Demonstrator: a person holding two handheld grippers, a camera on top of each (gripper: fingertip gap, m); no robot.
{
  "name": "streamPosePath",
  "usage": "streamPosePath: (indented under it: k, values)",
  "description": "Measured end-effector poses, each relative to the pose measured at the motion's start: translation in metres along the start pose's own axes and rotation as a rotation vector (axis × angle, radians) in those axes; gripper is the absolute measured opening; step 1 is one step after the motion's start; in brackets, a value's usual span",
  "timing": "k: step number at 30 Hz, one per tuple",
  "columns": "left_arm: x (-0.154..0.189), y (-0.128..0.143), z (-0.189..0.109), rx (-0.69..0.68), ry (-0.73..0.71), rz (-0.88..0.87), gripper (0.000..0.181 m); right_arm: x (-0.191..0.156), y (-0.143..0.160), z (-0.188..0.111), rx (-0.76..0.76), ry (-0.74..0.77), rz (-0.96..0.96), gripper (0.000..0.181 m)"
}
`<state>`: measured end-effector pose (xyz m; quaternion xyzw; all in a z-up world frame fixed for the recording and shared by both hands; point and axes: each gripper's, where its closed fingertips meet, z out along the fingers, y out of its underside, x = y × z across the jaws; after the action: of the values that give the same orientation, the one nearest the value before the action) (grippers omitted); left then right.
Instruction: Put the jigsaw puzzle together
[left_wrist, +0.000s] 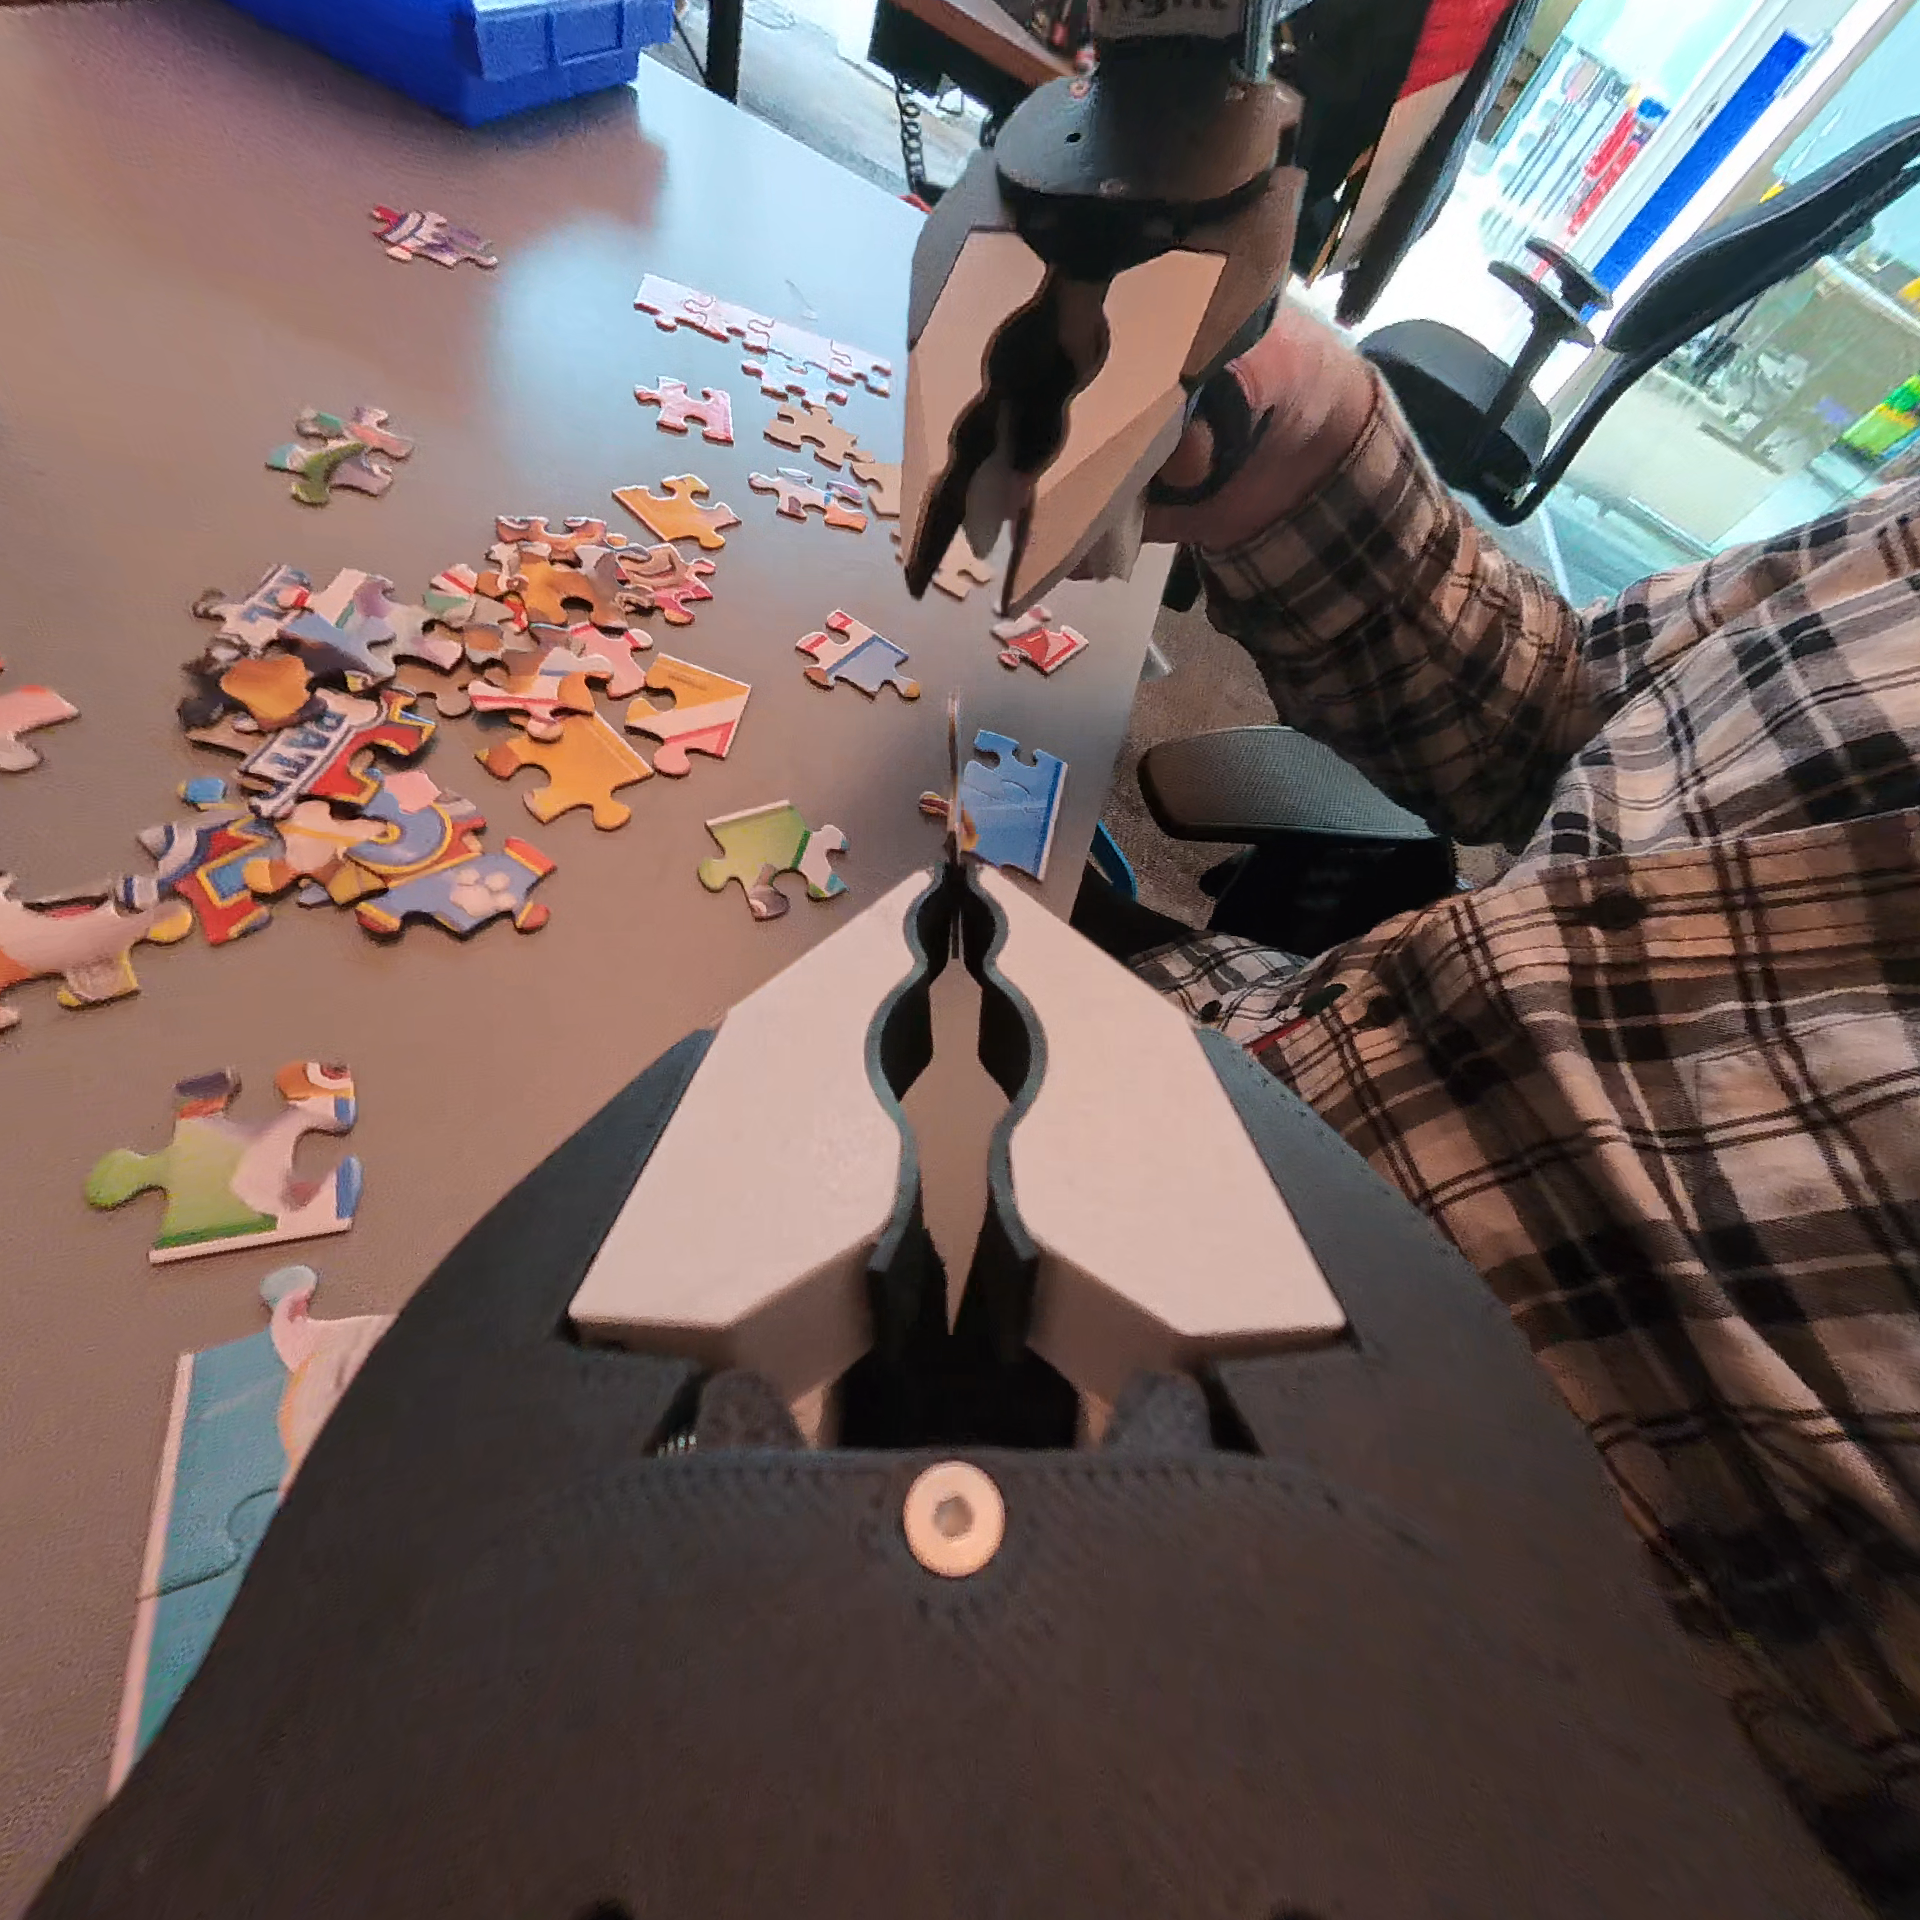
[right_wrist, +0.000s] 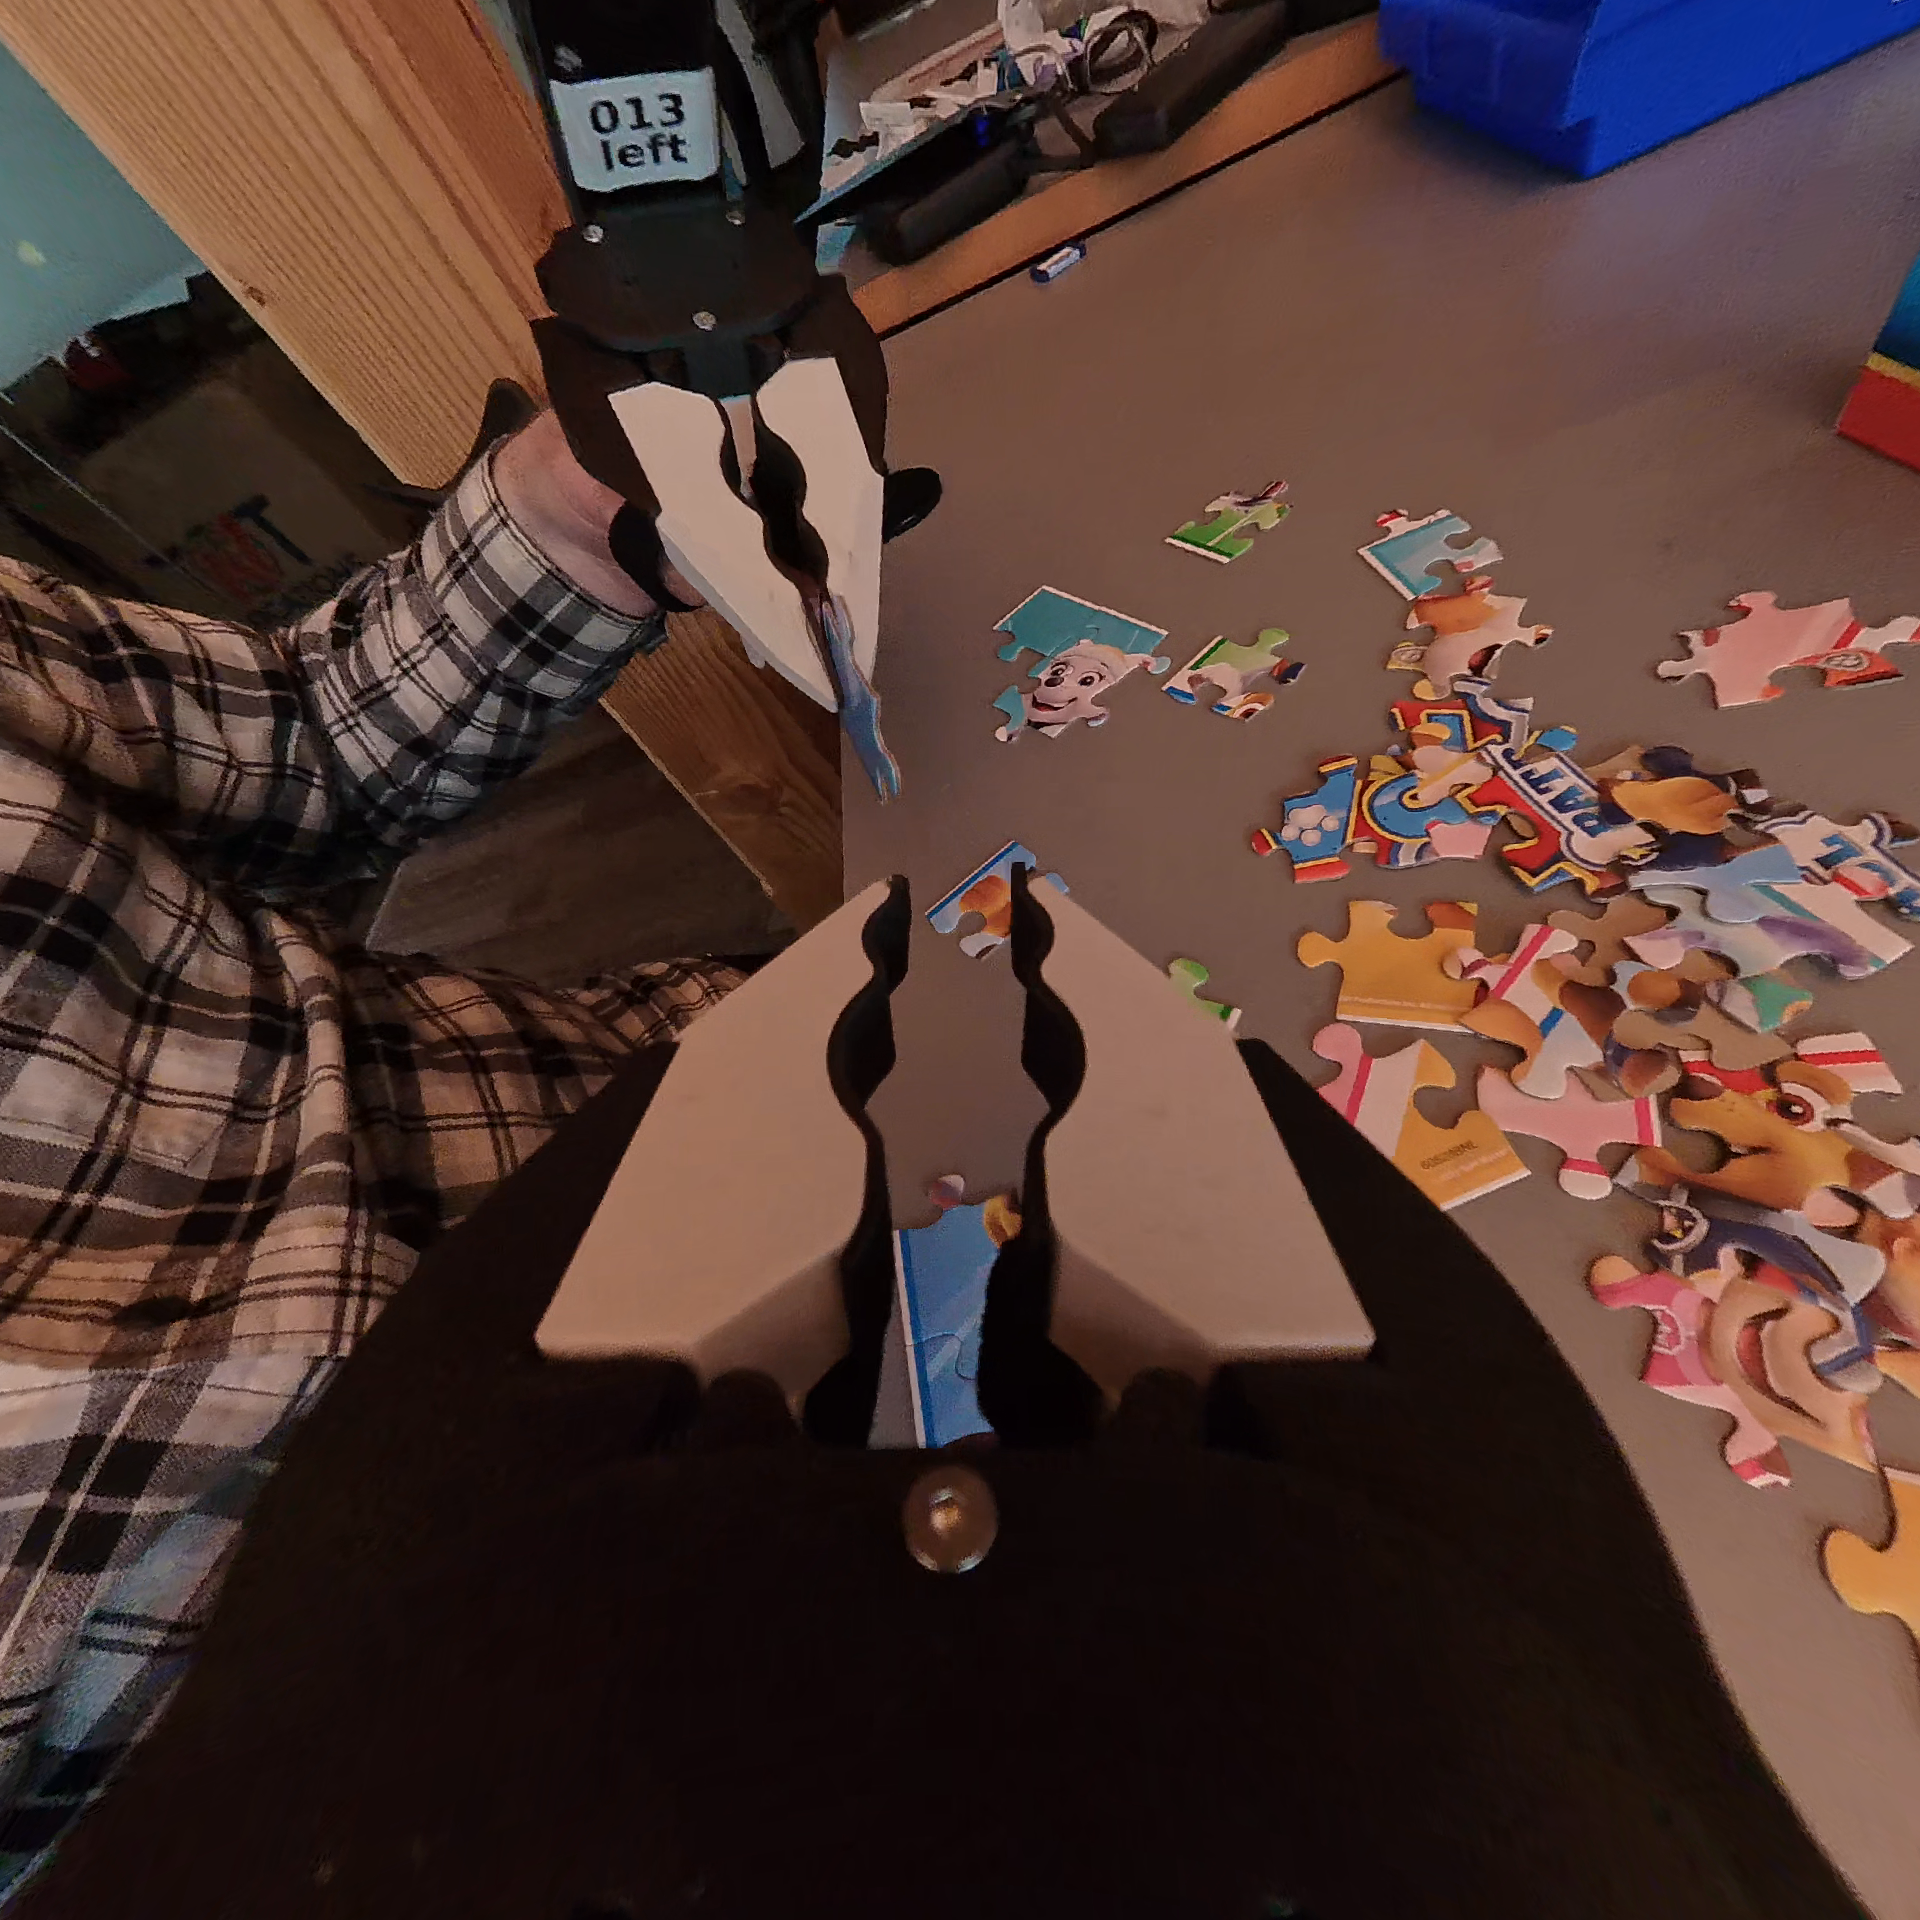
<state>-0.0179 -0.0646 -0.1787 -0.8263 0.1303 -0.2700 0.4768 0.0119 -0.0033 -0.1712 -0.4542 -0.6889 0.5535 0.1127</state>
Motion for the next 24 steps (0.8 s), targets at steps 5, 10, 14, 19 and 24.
streamPosePath:
  k: [5, 10, 14, 19, 24]
  values:
    - [0.009, 0.002, 0.025, -0.111, 0.048, 0.087, 0.000, -0.015, 0.005, 0.003, -0.057, 0.063, -0.103, 0.019]
    - [0.016, -0.007, 0.052, -0.238, 0.055, 0.235, 0.001, -0.011, 0.019, 0.006, -0.210, 0.175, -0.201, 0.016]
    - [0.014, -0.016, 0.063, -0.260, 0.055, 0.283, 0.001, -0.012, 0.024, -0.001, -0.214, 0.165, -0.183, 0.002]
    - [0.020, -0.026, 0.075, -0.199, 0.088, 0.267, 0.003, -0.016, 0.027, -0.019, -0.176, 0.136, -0.138, 0.000]
    - [0.013, -0.029, 0.072, -0.155, 0.046, 0.259, 0.008, -0.012, 0.031, -0.045, -0.167, 0.156, -0.099, 0.000]
